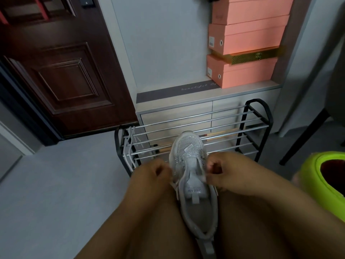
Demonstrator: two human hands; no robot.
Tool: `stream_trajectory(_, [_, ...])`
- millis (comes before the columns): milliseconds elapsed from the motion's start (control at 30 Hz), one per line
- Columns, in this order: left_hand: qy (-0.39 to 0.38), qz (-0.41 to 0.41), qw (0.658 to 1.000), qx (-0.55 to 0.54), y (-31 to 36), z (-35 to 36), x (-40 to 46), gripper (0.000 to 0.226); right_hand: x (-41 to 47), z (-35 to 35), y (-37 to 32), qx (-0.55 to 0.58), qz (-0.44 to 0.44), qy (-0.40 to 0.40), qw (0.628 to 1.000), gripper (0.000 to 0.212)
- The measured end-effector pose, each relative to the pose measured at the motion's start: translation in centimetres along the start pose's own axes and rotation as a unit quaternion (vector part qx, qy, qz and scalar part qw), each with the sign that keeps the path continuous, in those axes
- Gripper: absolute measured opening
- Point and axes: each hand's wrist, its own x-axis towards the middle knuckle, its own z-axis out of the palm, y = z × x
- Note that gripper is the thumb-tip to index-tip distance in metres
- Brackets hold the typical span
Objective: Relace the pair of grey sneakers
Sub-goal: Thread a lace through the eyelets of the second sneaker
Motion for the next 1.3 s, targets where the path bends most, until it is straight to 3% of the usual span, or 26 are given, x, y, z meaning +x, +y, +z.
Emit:
stream_trajectory(100, [0.087,-0.114,0.986,-0.081,-3.8,-1.5,3.7,0.021,1.2,-0.8,0.0,0.087,0.02,0.018,0.996,0.031])
stream_trajectory(167, [0.13,-0.231,0.953,-0.145,-7.5,-1.9,6.7,0.023,2.2,-1.1,0.1,0.135,0.03,0.036,0.99,0.029])
stream_trajectory(267, [0.13,-0.363,0.898,-0.212,-12.4,-1.5,10.3,0.022,3.7,-1.2,0.1,0.163,0.027,0.045,0.985,0.024])
stream_trajectory(433, [0.12,-0.419,0.87,-0.231,-16.2,0.7,12.3,0.025,5.5,-1.3,0.0,0.174,0.021,0.031,0.984,0.026])
stream_trajectory(633, [0.131,-0.418,0.846,-0.303,-17.7,2.1,13.0,0.016,7.1,-0.5,0.6,0.211,0.014,0.031,0.977,0.02])
stream_trajectory(833, [0.097,-0.397,0.901,-0.147,-16.6,2.4,14.5,0.031,7.6,0.5,0.7,0.214,0.008,0.026,0.976,0.025])
stream_trajectory(933, [0.101,-0.346,0.92,-0.153,-13.2,1.7,15.0,0.028,7.7,0.7,0.7,0.212,0.013,0.023,0.977,0.023])
stream_trajectory(1033, [0.107,-0.287,0.925,-0.225,-8.4,0.2,15.4,0.017,7.8,0.7,0.3,0.22,0.022,0.024,0.975,0.02])
stream_trajectory(1167, [0.118,-0.131,0.938,-0.298,-1.5,-2.1,14.5,0.022,8.0,0.4,-0.9,0.232,0.031,0.039,0.971,0.011])
stream_trajectory(1300, [0.09,-0.017,0.928,-0.362,5.1,-3.7,12.7,0.024,8.1,-0.7,-2.9,0.219,0.02,0.086,0.972,0.027])
